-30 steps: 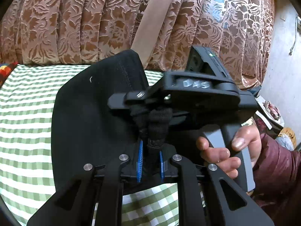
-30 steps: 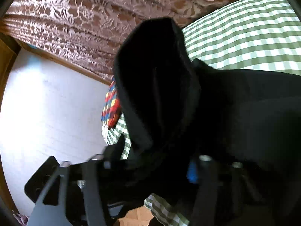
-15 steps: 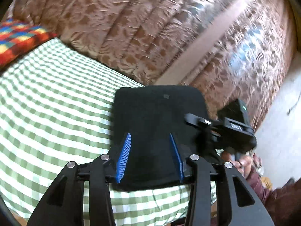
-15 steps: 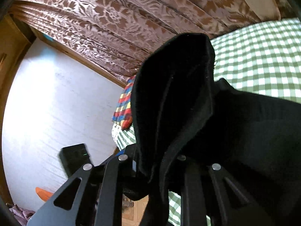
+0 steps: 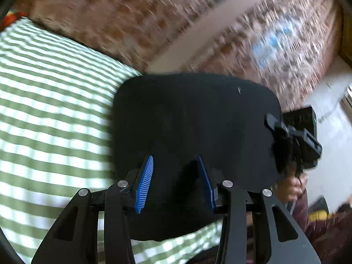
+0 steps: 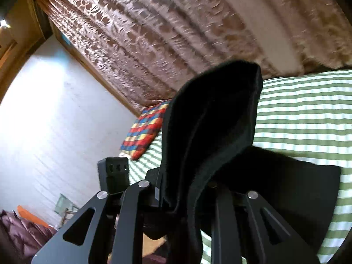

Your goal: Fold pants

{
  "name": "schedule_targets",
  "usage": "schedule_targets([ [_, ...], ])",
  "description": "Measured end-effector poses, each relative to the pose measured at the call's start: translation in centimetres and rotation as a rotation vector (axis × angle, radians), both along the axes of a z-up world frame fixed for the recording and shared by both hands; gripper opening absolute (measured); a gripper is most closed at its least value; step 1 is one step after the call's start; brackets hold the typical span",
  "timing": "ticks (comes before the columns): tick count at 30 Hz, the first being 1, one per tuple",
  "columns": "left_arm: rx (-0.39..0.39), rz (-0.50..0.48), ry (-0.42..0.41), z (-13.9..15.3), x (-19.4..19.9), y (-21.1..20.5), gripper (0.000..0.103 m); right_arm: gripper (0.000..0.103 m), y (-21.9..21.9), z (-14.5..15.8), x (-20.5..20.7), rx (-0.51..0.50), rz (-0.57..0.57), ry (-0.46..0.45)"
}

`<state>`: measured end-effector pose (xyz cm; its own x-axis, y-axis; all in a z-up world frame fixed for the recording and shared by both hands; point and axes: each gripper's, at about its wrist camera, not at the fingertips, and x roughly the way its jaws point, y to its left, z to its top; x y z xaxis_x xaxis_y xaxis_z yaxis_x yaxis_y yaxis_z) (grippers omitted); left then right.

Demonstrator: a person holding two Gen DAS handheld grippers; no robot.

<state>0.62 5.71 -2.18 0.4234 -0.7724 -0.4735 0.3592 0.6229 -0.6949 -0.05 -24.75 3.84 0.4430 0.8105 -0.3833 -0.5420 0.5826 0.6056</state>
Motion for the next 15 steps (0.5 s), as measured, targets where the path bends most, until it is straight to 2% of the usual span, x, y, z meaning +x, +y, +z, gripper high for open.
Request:
schedule_targets([
  [4, 0.049, -0.148, 0.043, -1.7, -0.5, -4.3, 0.040, 0.016, -4.5, -4.0, 0.1, -0.110, -0.112, 0.048],
  [7, 0.052, -0.198, 0.072, -2.9, -1.1, -6.2, 0.040, 0.017, -7.1, -8.8, 0.8, -0.157, -0.195, 0.160],
  [8, 0.050, -0.204, 0.078, -3.1, -1.1, -6.5, 0.040, 0.021, -7.8, -10.7, 1.0, -0.161, -0.222, 0.203],
  [10, 0.067, -0.208, 0.079, -3.2, -1.1, -7.2, 0.040, 0.024, -8.8, -12.5, 1.0, -0.089, -0.240, 0.236],
  [12, 0.098, -0.217, 0.067, -3.0, -1.2, -7.7, 0.040, 0.033, -9.8, -12.9, 0.6, 0.000, -0.257, 0.249],
  [14, 0.108, -0.227, 0.064, -2.7, -1.3, -7.8, 0.040, 0.058, -10.8, -12.5, -0.1, 0.035, -0.287, 0.244],
  [15, 0.106, -0.230, 0.065, -2.6, -1.2, -7.8, 0.040, 0.058, -11.3, -12.2, -0.5, 0.034, -0.305, 0.240],
])
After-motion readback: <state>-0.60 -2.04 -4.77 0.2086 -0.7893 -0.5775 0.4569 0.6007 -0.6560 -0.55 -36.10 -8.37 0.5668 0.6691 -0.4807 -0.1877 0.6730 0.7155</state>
